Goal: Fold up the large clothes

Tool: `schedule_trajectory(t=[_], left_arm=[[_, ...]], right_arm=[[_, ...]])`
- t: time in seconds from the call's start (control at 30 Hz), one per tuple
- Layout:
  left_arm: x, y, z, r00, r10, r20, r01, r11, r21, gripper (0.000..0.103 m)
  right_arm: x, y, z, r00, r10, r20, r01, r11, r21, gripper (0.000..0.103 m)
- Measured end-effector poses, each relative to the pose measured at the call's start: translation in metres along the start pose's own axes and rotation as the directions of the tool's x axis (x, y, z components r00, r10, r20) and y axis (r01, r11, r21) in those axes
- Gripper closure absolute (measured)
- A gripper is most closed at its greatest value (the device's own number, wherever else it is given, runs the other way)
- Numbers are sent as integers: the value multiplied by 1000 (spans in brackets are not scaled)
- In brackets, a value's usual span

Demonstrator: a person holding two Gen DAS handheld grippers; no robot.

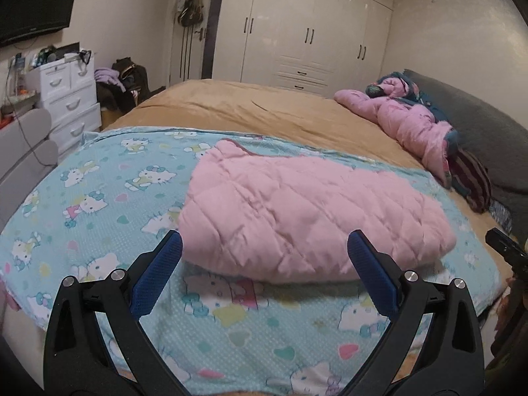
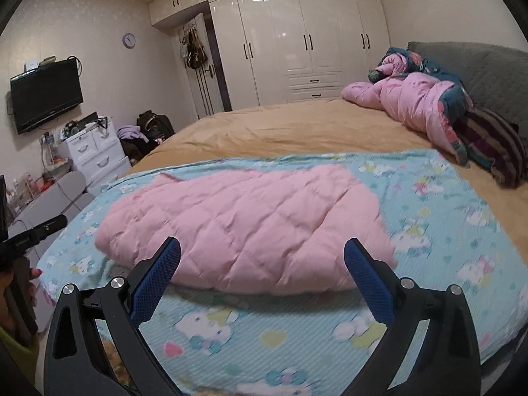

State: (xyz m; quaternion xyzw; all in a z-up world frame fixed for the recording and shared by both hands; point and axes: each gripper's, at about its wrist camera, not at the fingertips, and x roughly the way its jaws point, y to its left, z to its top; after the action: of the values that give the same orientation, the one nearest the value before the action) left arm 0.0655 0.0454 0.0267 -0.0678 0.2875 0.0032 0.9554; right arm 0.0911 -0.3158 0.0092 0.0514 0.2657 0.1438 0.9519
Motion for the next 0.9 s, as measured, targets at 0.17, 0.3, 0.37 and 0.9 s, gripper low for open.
schedule_trajectory(t=[0.17, 0.3, 0.37, 0.9], left_arm=[[-7, -9, -36, 1000, 25, -1, -25, 999, 49, 9], [-8, -12, -57, 999, 9, -40, -7, 1000, 30, 9], [-10, -14, -63, 999, -2, -49, 3, 1000, 25, 9], [-21, -19, -65, 999, 24, -40, -22, 999, 43, 9]], right_arm=[[-4, 21, -37, 1000, -17, -2, 17, 1000, -24, 4], [-3, 28, -58, 999, -10, -42, 10, 1000, 7, 4], [-2, 31, -62, 998, -10, -68, 10, 1000, 6, 4], [-12, 35, -65, 998, 1, -67, 1, 1000, 24, 4]])
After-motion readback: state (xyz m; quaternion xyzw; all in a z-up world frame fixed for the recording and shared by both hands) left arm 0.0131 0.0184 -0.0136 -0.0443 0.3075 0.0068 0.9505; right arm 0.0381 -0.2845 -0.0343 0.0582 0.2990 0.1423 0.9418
